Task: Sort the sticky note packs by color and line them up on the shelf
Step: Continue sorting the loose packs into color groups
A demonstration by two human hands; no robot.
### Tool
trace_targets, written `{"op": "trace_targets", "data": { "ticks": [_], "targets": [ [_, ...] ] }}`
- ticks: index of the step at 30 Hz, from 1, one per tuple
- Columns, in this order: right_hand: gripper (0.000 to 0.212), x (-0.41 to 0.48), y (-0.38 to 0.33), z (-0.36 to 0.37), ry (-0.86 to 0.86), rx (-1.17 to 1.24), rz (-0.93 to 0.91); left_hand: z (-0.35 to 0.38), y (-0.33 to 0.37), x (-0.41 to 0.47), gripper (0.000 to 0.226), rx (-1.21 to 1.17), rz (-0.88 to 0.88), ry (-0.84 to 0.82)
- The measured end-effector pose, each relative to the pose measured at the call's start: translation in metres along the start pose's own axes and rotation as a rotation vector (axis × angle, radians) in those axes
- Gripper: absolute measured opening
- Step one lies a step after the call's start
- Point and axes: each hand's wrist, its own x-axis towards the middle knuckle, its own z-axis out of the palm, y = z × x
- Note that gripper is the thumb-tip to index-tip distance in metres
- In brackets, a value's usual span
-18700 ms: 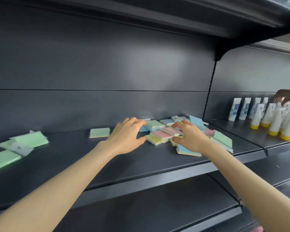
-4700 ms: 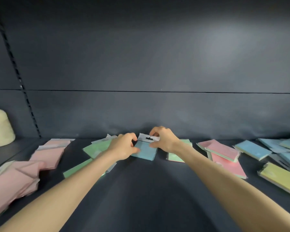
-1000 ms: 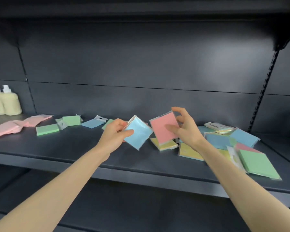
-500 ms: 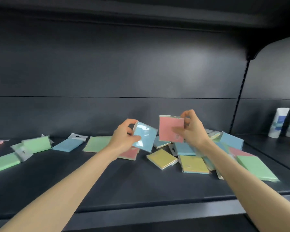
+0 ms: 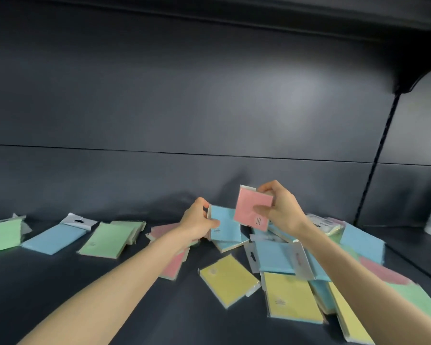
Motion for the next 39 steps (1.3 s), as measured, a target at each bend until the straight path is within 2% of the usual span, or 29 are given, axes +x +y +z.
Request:
{"op": "trace_targets", "data": {
  "ticks": [2,5,7,9,12,16,19,21,25,30,34,39],
  "targets": [
    [0.033,0.009,0.006,0.000,-0.011,0.005,0.004,0.005,0.000,0.009,0.035,0.167,-0.009,0.017],
    [0.034,0.019,0.011,0.003,-0.034,0.009,0.013,0.008,0.004,0.012,0.052,0.476,0.010,0.023],
    [0.033,0.023,0.012,0.004,-0.051,0.024,0.015,0.009,0.004,0.012,0.057,0.536,0.057,0.027],
    [0.032,0.027,0.009,0.007,-0.069,0.065,0.020,0.005,0.004,0.011,0.063,0.448,0.129,0.014],
    [0.033,0.030,0.001,0.015,-0.139,0.214,0.036,-0.007,0.006,0.006,0.064,0.168,0.204,-0.052],
    [0.032,0.030,-0.026,0.037,-0.218,0.354,0.016,-0.036,0.005,-0.004,0.038,-0.131,0.225,0.018],
    [0.032,0.032,-0.045,0.063,-0.231,0.303,-0.023,-0.068,-0.006,-0.015,0.025,-0.111,0.260,0.092],
    [0.031,0.032,-0.058,0.081,-0.231,0.242,-0.055,-0.093,-0.017,-0.023,0.025,-0.102,0.268,0.102],
    [0.027,0.027,-0.093,0.123,-0.290,0.279,-0.116,-0.147,-0.043,-0.040,0.025,-0.106,0.251,0.098],
    [0.048,0.012,-0.139,0.180,-0.378,0.116,-0.167,-0.214,-0.082,-0.061,0.016,-0.068,0.196,0.070],
    [0.031,-0.001,-0.165,0.220,-0.423,0.097,-0.126,-0.255,-0.110,-0.069,0.014,-0.033,0.153,0.033],
    [0.027,-0.015,-0.184,0.245,-0.407,0.073,-0.034,-0.281,-0.133,-0.072,0.010,-0.011,0.152,-0.041]
  ]
}}
